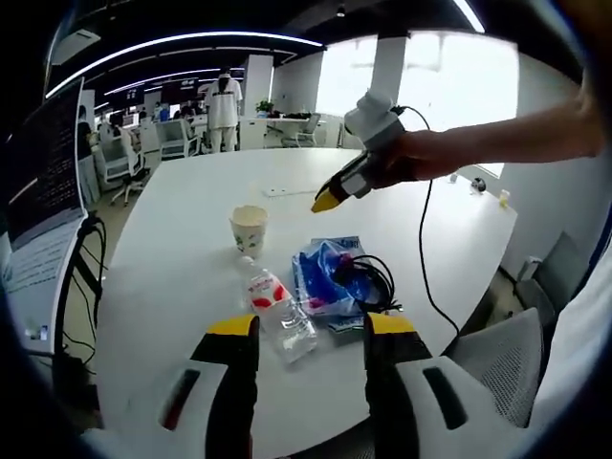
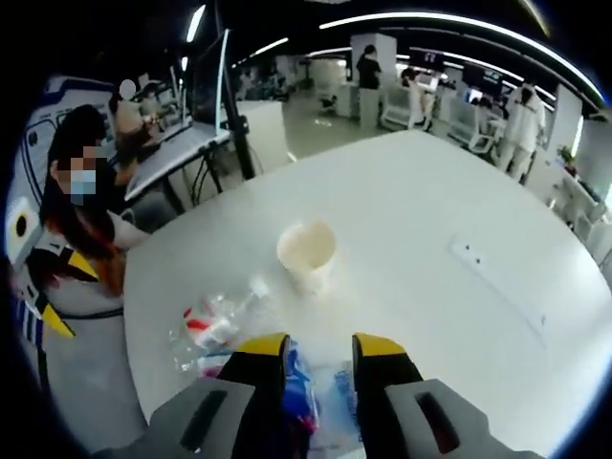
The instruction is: Arrange the tabletop items into an orderly group along one side of the table until the central work area is clear of visible clutter.
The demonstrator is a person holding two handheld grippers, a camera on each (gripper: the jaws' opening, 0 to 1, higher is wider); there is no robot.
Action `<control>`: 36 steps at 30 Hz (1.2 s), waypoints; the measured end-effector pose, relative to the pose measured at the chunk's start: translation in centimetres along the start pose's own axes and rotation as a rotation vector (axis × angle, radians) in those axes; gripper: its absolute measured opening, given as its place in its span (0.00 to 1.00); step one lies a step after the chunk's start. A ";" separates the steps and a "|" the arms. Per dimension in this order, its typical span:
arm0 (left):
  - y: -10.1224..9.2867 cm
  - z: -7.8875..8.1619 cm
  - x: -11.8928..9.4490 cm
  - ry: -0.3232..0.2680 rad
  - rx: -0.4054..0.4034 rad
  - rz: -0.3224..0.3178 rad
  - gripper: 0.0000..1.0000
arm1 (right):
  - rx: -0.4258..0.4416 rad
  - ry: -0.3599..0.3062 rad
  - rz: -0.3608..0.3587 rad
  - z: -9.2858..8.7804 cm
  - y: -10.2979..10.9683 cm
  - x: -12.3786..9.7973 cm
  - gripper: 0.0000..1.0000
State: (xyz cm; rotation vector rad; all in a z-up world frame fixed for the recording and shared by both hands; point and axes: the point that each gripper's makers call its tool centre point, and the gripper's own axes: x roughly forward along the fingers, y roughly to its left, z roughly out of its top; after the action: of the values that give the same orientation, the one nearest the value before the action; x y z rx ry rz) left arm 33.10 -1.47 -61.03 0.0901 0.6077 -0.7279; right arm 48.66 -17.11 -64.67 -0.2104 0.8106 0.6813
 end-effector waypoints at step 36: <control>0.3 -0.1 0.7 0.031 -0.027 -0.015 0.42 | 0.309 -0.156 -0.006 -5.8 -1.2 -5.4 0.32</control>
State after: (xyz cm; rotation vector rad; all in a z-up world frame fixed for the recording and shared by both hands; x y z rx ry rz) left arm 33.65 -1.61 -61.53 0.0721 0.6487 -0.7340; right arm 43.34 -23.07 -64.81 0.1194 0.7537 0.5509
